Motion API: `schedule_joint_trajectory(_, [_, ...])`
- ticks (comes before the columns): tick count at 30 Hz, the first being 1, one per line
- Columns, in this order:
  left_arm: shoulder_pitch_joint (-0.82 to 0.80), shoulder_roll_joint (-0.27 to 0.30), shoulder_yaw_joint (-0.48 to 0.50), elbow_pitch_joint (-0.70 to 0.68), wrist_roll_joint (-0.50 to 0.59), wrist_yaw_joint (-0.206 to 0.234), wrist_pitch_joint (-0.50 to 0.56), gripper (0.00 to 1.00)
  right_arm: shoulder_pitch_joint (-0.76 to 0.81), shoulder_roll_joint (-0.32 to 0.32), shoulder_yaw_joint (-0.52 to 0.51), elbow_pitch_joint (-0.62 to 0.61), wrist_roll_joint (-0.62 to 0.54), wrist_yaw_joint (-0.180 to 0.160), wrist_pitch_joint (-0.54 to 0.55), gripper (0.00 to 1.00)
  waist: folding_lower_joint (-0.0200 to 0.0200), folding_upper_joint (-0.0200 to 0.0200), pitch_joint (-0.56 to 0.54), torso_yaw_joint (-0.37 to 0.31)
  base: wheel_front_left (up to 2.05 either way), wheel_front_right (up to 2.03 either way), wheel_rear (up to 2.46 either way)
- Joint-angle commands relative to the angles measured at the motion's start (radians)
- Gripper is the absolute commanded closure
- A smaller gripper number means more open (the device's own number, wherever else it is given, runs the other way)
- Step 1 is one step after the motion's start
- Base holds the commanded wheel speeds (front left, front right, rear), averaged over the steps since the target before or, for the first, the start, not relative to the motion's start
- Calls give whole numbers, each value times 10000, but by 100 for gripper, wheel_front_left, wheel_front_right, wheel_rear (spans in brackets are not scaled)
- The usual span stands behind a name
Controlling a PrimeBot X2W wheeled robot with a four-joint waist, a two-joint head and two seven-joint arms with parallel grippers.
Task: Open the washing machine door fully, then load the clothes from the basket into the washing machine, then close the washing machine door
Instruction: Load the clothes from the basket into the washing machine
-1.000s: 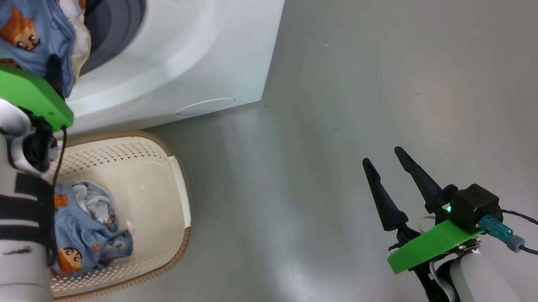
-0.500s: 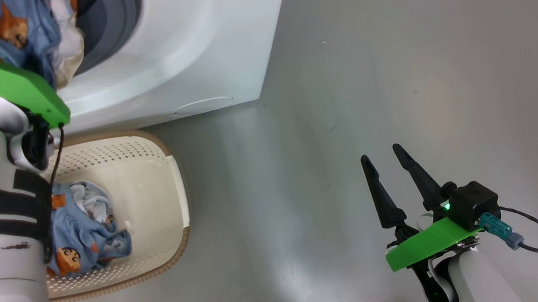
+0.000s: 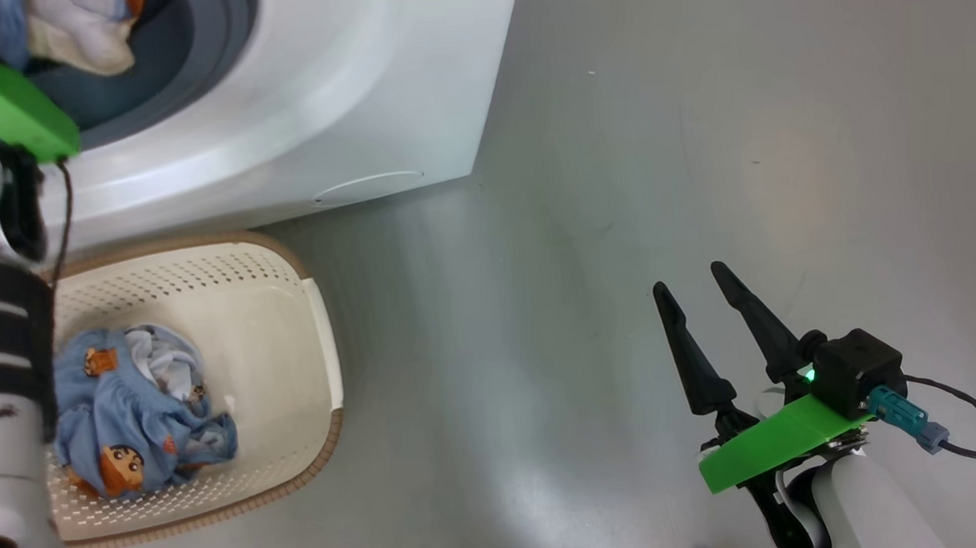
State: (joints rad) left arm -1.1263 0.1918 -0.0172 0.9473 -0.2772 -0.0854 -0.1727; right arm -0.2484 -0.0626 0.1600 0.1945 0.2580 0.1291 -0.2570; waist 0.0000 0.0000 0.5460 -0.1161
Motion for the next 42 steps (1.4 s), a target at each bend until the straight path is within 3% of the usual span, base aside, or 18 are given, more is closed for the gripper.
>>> schedule_joint_trajectory(1, [-331,567,66,-218,90,-60,-164,100,39,70,258,-201,143,16,-48,0,0,0,80,-60,0,0,0])
schedule_joint_trajectory(22, [-2173,1099,-295,-33,18,-299,-775,100,-22,91,187,-403,124,16,-48,0,0,0,1593,-284,0,0,0])
schedule_joint_trajectory(33, [-2802,1456,-406,-1309,231,-385,-887,100,-169,109,300,-481,93,16,-48,0,0,0,2256,-291,0,0,0])
schedule_joint_trajectory(42, [-3088,1552,-708,-187,-305,-443,-632,100,-191,117,402,-442,127,16,-48,0,0,0,2314,-405,0,0,0])
